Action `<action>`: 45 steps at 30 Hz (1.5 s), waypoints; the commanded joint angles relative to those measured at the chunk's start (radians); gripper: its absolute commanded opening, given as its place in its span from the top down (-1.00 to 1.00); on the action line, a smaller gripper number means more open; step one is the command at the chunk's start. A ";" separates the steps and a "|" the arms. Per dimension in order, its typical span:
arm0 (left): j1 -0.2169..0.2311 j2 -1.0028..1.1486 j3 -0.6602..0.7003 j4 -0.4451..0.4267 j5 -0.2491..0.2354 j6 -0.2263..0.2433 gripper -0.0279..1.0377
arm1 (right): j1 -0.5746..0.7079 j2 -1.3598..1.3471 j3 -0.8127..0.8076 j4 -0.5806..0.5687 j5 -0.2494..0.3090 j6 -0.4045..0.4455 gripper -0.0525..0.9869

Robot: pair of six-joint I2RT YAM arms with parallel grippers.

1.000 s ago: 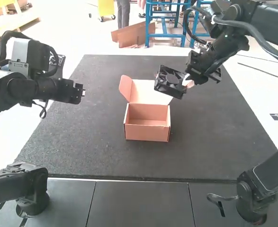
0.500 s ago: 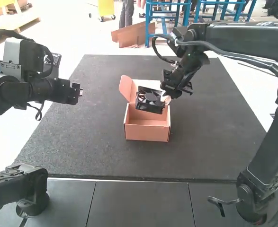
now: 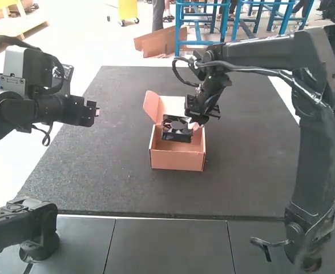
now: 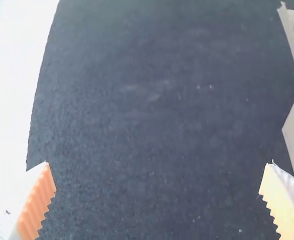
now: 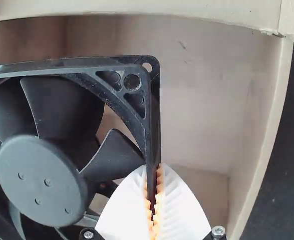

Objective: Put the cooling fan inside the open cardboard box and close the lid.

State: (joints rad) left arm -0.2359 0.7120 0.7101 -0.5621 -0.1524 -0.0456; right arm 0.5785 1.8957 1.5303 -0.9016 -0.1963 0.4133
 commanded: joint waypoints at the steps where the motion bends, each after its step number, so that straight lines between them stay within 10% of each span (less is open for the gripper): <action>1: 0.003 -0.009 0.014 0.007 0.011 -0.002 -0.87 | 0.007 0.014 0.031 0.007 0.041 -0.036 0.91; 11: -0.002 -0.008 0.035 0.019 0.011 -0.002 -0.87 | 0.007 0.089 0.024 0.007 0.029 -0.047 0.89; 17: -0.005 0.006 0.043 0.047 0.014 0.001 -0.87 | 0.001 0.097 0.064 0.017 -0.040 -0.045 0.19; 21: -0.006 0.038 0.054 0.042 0.024 0.000 -0.86 | -0.003 0.095 0.129 -0.025 -0.120 -0.085 -0.65; 29: -0.008 0.149 0.091 0.054 0.102 -0.002 -0.87 | -0.097 0.022 0.252 -0.097 -0.241 -0.177 -0.85; 37: -0.008 0.310 0.147 0.157 0.102 -0.002 -0.87 | -0.177 -0.118 0.208 0.059 0.012 -0.294 -0.85; 45: -0.008 0.507 0.201 0.268 0.102 -0.036 -0.87 | -0.177 -0.176 0.065 0.179 0.127 -0.318 -0.85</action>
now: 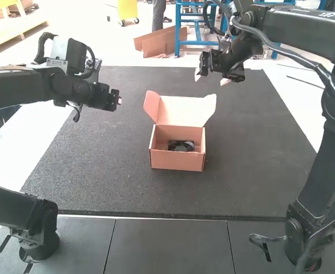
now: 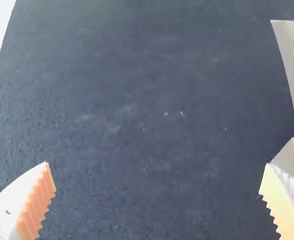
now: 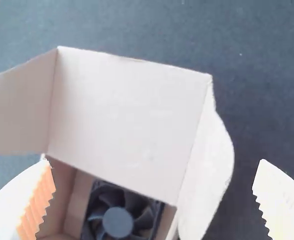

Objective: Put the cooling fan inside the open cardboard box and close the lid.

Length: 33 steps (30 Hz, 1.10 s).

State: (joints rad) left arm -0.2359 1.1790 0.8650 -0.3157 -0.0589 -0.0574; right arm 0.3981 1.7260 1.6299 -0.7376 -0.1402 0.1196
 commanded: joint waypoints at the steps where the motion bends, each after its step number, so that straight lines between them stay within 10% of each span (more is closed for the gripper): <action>1: -0.008 0.064 0.055 0.033 0.008 -0.033 -0.87 | 0.002 -0.006 -0.045 0.027 0.087 -0.023 -0.85; 15: -0.080 0.300 0.134 0.178 0.002 -0.045 -0.87 | -0.004 0.029 -0.125 0.221 0.200 -0.090 -0.85; 33: -0.112 0.413 0.210 0.213 -0.001 -0.068 -0.87 | -0.041 0.155 0.016 0.122 0.071 -0.032 -0.84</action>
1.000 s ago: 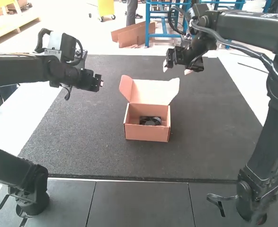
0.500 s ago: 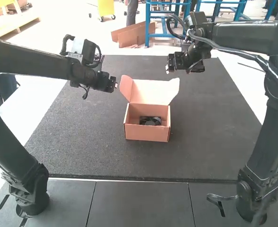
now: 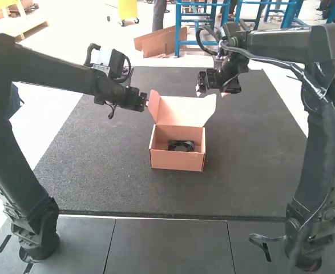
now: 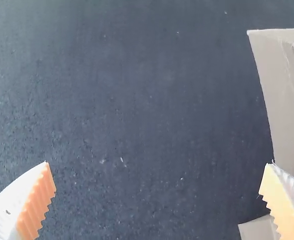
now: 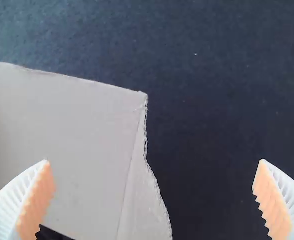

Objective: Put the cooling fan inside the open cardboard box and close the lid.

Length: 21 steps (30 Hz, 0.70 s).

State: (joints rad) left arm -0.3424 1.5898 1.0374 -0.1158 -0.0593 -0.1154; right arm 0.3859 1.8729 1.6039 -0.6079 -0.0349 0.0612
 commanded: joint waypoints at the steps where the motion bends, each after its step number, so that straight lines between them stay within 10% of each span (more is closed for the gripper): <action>1: -0.006 0.006 0.038 0.016 -0.001 -0.010 -0.87 | -0.030 0.014 0.045 -0.012 -0.036 0.029 -0.81; 21: -0.066 0.009 0.049 0.044 0.078 -0.043 -0.87 | -0.047 0.026 0.053 -0.072 -0.091 0.032 -0.47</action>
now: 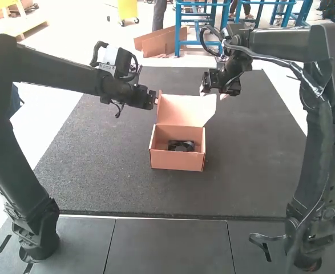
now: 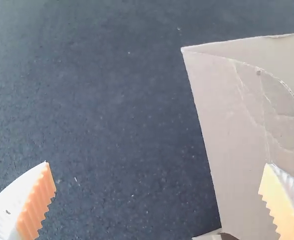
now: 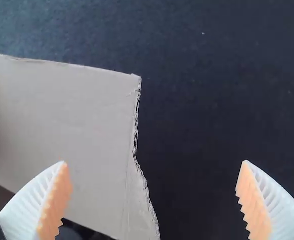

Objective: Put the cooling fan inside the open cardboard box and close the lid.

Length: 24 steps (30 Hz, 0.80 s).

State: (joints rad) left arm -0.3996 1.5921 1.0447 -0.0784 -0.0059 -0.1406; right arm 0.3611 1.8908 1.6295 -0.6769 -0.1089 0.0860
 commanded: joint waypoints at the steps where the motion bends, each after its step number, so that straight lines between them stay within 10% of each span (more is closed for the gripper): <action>1: -0.008 0.006 0.041 0.005 0.024 -0.019 -0.87 | -0.025 0.008 0.027 -0.004 -0.021 0.009 -0.44; 24: -0.007 0.000 0.041 -0.017 0.024 -0.016 -0.87 | -0.019 0.002 0.030 -0.016 -0.032 0.012 0.91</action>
State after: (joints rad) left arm -0.3996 1.5921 1.0451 -0.1001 0.0013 -0.1482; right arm 0.3531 1.8908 1.6295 -0.6895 -0.1333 0.0933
